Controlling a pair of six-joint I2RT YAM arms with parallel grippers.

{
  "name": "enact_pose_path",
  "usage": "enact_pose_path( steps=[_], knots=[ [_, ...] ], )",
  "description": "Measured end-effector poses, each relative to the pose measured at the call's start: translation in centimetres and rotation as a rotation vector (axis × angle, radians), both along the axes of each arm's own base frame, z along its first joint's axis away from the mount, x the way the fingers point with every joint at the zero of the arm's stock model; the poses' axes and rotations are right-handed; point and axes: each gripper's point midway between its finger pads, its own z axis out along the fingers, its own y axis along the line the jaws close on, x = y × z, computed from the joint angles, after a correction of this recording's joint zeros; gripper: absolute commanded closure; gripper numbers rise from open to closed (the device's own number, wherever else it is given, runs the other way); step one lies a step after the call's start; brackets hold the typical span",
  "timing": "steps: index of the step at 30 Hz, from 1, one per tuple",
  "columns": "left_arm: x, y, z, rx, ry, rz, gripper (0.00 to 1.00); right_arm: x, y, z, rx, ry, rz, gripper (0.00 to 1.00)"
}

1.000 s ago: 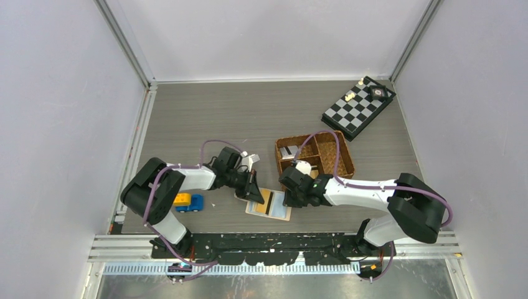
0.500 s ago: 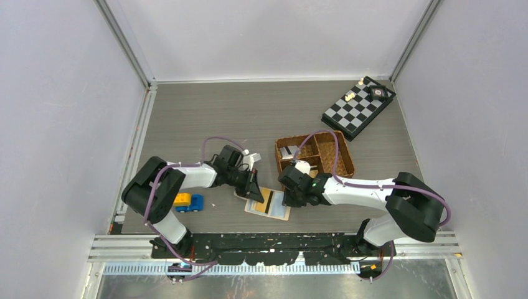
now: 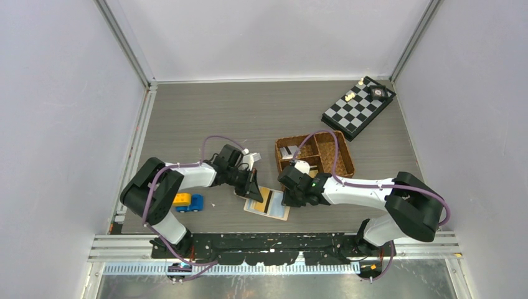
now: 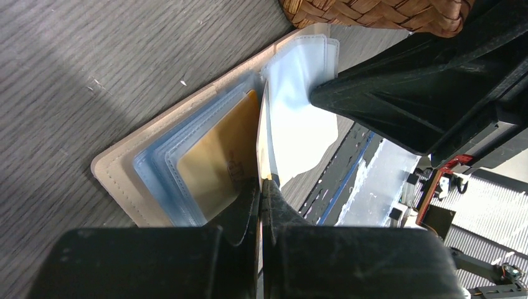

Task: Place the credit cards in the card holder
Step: Insert the credit card into the card holder.

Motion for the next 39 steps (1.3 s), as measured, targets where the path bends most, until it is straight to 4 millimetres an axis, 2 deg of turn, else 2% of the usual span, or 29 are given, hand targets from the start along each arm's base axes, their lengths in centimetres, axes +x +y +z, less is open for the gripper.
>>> enact_pose_path(
  steps=[39],
  knots=[
    [0.32,-0.09,0.07,0.026,0.007,-0.051,1.00,0.05,0.29,-0.04,0.007,0.004,-0.001,1.00]
  ],
)
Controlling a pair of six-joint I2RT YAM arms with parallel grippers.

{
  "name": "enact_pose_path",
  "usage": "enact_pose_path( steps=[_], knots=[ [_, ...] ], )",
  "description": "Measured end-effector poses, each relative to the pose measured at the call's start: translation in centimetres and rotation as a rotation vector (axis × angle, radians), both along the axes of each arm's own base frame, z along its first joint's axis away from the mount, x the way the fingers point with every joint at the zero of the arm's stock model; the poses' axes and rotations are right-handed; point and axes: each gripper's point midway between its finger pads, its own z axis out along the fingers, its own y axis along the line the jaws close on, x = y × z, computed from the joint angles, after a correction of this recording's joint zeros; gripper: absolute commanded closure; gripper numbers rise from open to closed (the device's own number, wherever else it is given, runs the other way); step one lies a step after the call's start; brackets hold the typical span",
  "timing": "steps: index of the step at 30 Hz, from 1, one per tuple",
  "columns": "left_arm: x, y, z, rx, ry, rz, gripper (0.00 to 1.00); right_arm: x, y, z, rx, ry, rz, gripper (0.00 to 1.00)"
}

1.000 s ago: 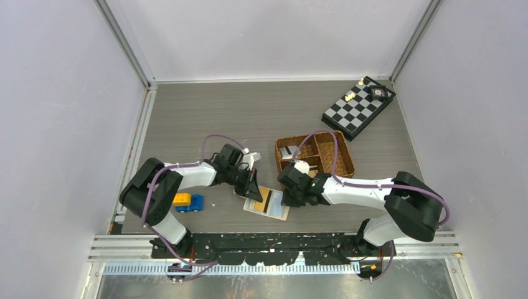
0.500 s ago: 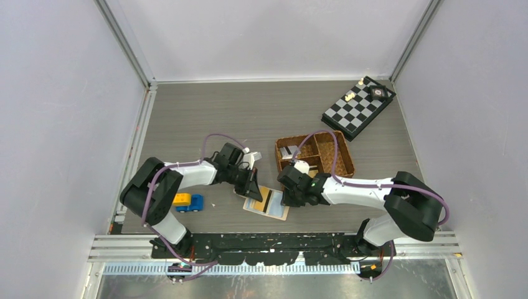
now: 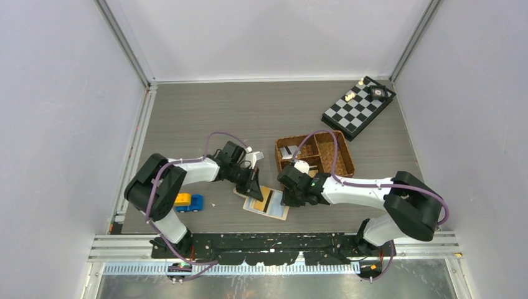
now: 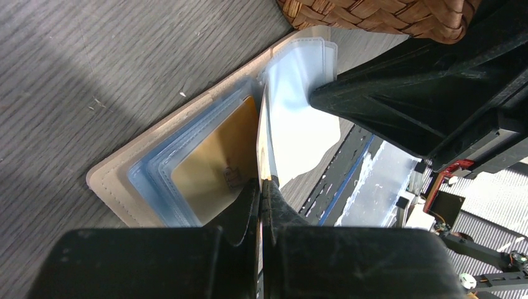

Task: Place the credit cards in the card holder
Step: Insert the credit card into the card holder.

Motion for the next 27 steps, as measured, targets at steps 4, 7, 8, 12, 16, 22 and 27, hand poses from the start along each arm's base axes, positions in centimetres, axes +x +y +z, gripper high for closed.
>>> enact_pose_path(
  steps=[4,7,8,12,16,22,27],
  knots=[
    [0.08,-0.02,-0.01,0.006,0.000,-0.009,1.00,-0.01,0.00,0.00,0.000,0.000,0.000,1.00],
    [0.11,-0.01,-0.07,0.009,0.002,-0.012,1.00,-0.01,0.01,0.00,0.000,0.001,0.000,0.99],
    [0.11,-0.02,-0.09,0.008,0.002,-0.014,1.00,-0.02,0.01,0.00,0.001,0.001,0.001,0.99],
    [0.06,-0.07,-0.13,0.005,0.005,-0.017,1.00,-0.02,0.01,0.00,0.001,0.001,0.001,0.99],
    [-0.14,-0.31,-0.16,0.002,0.016,-0.018,1.00,-0.03,0.03,0.00,0.002,0.003,-0.003,1.00],
    [-0.39,-0.64,-0.35,-0.012,0.031,-0.004,1.00,-0.04,0.04,-0.01,0.004,0.005,-0.008,1.00],
    [-0.58,-0.79,-0.49,-0.036,0.054,0.026,1.00,-0.06,0.03,-0.03,0.005,0.006,-0.009,1.00]
  ],
)
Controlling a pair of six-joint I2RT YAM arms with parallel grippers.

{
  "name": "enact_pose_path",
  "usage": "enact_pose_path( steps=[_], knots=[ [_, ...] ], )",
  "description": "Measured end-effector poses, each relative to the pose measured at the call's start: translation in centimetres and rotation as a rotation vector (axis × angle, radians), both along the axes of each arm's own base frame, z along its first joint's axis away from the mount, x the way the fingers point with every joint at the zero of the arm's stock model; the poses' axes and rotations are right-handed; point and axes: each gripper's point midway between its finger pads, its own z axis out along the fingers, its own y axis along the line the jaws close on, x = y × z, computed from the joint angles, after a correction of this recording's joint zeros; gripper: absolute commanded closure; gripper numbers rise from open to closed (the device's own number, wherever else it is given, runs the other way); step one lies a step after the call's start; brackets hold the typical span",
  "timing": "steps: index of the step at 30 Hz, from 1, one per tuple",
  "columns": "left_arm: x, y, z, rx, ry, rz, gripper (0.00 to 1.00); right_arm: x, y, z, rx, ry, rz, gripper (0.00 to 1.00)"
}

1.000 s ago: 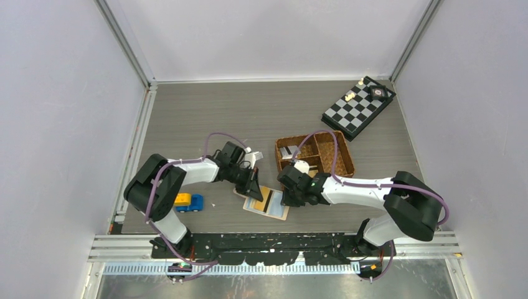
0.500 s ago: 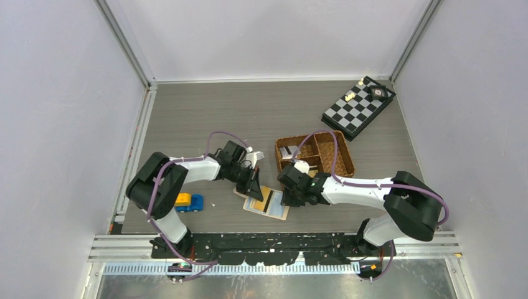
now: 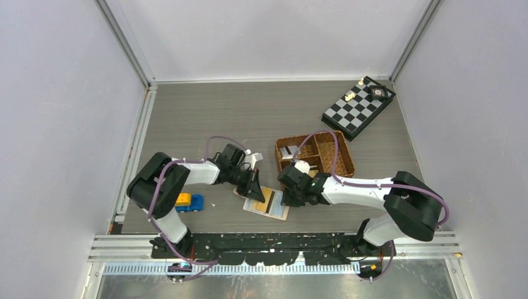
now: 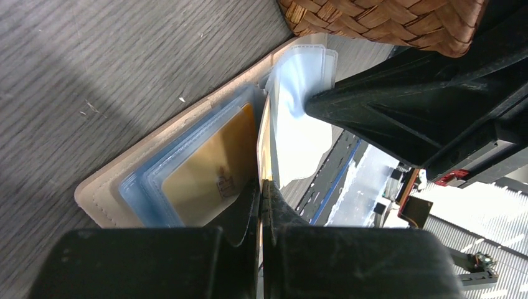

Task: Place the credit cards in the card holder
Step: Insert the credit card into the card holder.

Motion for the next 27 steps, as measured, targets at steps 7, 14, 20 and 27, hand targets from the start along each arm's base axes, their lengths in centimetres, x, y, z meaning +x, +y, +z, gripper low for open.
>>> enact_pose_path(
  steps=[7,14,20,27],
  knots=[
    [-0.3,-0.8,0.0,-0.019,0.010,0.009,1.00,0.0,0.0,0.1,0.003,-0.001,-0.003,0.98],
    [-0.7,-1.5,-0.1,-0.022,0.018,0.007,1.00,-0.2,-0.7,0.3,-0.010,0.000,-0.019,0.74],
    [-0.7,-1.5,-0.1,-0.020,0.020,0.008,1.00,-0.8,-2.5,0.5,-0.053,0.005,-0.032,0.72],
    [-0.7,-1.5,-0.1,-0.020,0.020,0.008,1.00,-1.2,-3.0,0.7,-0.057,0.006,-0.037,0.68]
  ],
)
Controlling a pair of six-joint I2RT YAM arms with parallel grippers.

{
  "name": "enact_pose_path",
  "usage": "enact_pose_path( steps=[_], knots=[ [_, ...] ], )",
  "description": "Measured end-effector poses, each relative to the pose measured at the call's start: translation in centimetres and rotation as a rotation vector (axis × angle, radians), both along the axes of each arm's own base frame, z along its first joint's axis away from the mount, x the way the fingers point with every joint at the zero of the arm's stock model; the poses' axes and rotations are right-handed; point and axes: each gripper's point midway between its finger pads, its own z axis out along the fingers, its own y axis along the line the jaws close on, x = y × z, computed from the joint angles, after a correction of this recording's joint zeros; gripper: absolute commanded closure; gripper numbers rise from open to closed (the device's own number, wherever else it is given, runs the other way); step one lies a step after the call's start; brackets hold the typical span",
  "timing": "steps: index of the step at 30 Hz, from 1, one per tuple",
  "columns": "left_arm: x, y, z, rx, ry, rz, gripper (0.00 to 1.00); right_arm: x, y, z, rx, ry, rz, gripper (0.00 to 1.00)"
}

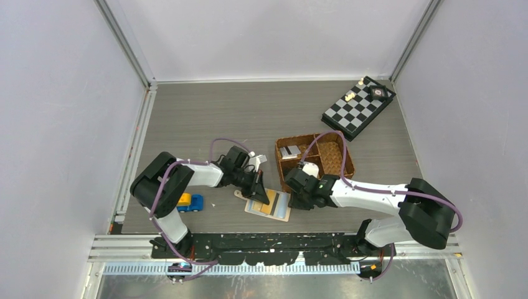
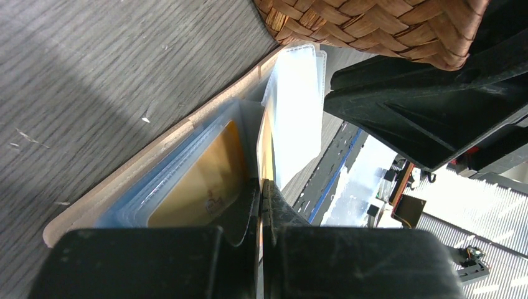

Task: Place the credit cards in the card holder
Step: Insert the credit card into the card holder.

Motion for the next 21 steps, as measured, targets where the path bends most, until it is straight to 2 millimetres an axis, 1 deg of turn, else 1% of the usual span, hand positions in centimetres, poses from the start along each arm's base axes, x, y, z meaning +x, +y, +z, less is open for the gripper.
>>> enact_pose_path(
  steps=[3,5,10,15,21],
  knots=[
    [0.0,0.0,0.0,0.005,0.002,0.003,0.98,-0.1,0.0,-0.1,0.002,0.005,0.000,0.67],
    [0.0,0.0,-0.1,0.012,0.003,0.004,0.94,-0.1,0.0,-0.2,0.006,0.004,-0.001,0.68],
    [0.2,0.1,0.1,0.047,-0.008,0.013,0.80,-0.2,-0.1,-0.8,0.001,0.012,-0.007,0.72],
    [0.4,0.3,0.7,0.099,-0.048,0.011,0.69,0.0,0.3,-0.8,0.023,0.005,-0.016,0.75],
    [0.8,1.4,1.0,0.180,-0.101,0.015,0.57,0.3,1.0,-0.8,0.052,-0.002,-0.023,0.79]
  ],
)
